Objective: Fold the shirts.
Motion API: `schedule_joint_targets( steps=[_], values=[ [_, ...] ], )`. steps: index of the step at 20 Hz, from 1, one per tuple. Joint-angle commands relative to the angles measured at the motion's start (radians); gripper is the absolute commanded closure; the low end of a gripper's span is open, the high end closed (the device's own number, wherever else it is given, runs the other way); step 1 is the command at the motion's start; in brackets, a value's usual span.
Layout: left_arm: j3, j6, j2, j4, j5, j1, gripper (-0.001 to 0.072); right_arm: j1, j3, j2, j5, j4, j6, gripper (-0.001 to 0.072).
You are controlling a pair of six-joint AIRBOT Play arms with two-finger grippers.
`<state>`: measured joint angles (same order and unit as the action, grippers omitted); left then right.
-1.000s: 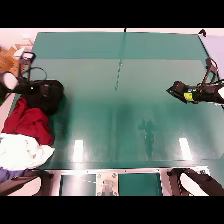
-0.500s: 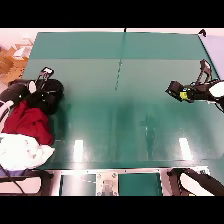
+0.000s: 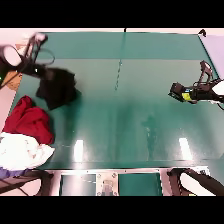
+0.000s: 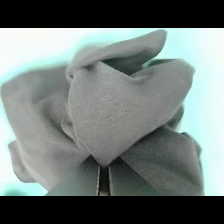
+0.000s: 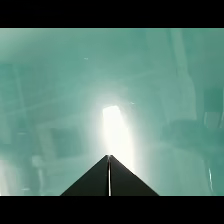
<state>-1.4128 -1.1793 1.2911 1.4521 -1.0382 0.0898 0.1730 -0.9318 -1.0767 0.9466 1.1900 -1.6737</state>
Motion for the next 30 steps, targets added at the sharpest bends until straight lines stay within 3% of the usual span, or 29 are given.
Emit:
schedule_joint_targets(
  steps=[1, 5, 8, 9, 10, 11, 14, 16, 21, 23, 26, 30],
  values=[
    [-0.114, -0.001, -0.080, -0.164, -0.044, 0.153, 0.0687, 0.048, -0.028, 0.002, 0.104, -0.002, 0.031, 0.0698],
    [-0.113, -0.063, 0.010, -0.237, -0.025, 0.333, 0.0686, 0.059, -0.038, 0.003, 0.157, -0.004, 0.036, 0.0697],
    [-0.092, -0.071, 0.152, -0.381, -0.021, 0.434, 0.0682, 0.059, -0.038, 0.003, 0.179, -0.005, 0.036, 0.0695],
    [-0.092, -0.071, 0.197, -0.431, -0.021, 0.456, 0.0422, 0.059, -0.038, 0.003, 0.184, -0.005, 0.036, 0.0613],
    [-0.093, -0.087, 0.234, -0.482, -0.019, 0.470, 0.0002, 0.059, -0.038, 0.003, 0.193, -0.005, 0.036, 0.0480],
    [-0.093, -0.108, 0.251, -0.526, -0.027, 0.469, 0.0010, 0.059, -0.038, 0.003, 0.207, -0.005, 0.036, 0.0414],
    [-0.148, -0.107, 0.252, -0.519, -0.113, 0.390, 0.0011, 0.055, -0.032, 0.002, 0.226, -0.005, 0.037, 0.0406],
    [-0.207, -0.111, 0.252, -0.505, -0.224, 0.286, 0.0011, 0.042, 0.008, 0.002, 0.225, -0.005, 0.037, 0.0337],
    [-0.206, -0.199, 0.253, -0.359, -0.391, 0.011, 0.0012, -0.075, 0.233, -0.010, 0.049, -0.115, 0.043, 0.0337],
    [-0.143, -0.209, 0.253, -0.306, -0.402, -0.064, 0.0012, -0.140, 0.270, -0.071, -0.019, -0.214, 0.102, 0.0337],
    [0.026, -0.208, 0.253, -0.307, -0.323, -0.125, 0.0012, -0.216, 0.248, -0.197, -0.080, -0.349, 0.187, 0.0339],
    [0.254, -0.180, 0.259, -0.371, 0.005, -0.119, 0.0012, -0.263, 0.175, -0.320, -0.091, -0.406, 0.220, 0.0340]
  ],
)
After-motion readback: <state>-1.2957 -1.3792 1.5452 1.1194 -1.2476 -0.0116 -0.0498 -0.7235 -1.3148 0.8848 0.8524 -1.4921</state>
